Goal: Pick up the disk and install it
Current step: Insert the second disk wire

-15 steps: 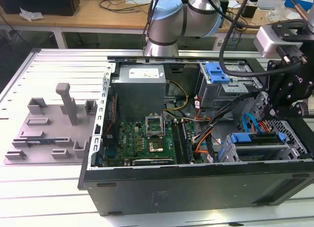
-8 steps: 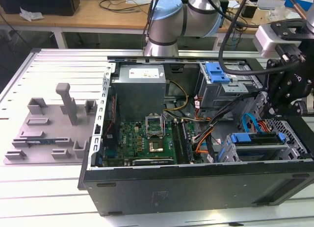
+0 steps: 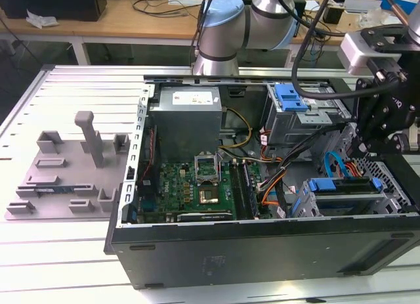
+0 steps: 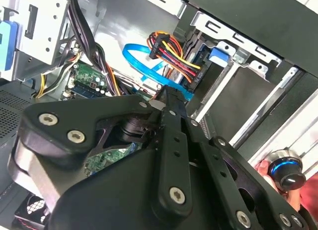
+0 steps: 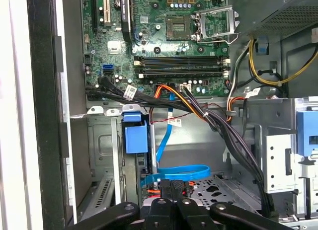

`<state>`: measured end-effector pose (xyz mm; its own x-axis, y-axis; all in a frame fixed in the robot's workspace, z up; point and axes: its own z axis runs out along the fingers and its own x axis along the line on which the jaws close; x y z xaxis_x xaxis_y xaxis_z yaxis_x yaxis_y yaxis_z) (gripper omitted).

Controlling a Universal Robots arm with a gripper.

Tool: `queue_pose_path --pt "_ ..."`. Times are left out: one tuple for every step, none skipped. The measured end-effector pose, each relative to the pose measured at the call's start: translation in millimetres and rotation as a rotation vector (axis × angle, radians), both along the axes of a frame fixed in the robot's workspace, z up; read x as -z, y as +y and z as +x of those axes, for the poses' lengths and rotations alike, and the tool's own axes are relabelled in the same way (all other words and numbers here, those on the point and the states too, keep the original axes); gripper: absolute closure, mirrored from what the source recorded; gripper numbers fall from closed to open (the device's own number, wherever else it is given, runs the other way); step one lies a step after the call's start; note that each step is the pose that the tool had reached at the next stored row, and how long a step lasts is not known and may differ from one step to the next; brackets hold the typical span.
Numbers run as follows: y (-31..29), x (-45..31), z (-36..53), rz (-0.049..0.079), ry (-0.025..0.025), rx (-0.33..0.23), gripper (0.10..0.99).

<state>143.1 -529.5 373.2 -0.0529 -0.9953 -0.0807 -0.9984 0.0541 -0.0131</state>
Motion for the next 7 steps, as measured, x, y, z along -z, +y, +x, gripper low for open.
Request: queue_pose_path --pt "0.2 0.0 0.0 0.000 -0.0001 0.000 0.980" --pt "0.4 0.0 0.0 0.000 0.0000 0.000 0.980" --pt "0.6 0.0 0.0 0.000 -0.0001 0.000 0.980" --pt "0.8 0.0 0.0 0.000 0.0000 0.000 0.980" --pt "1.1 0.0 0.0 0.000 -0.0001 0.000 0.980" --pt "1.4 0.0 0.0 0.000 -0.0001 0.000 0.980" --pt "1.6 0.0 0.0 0.000 -0.0001 0.000 0.980"
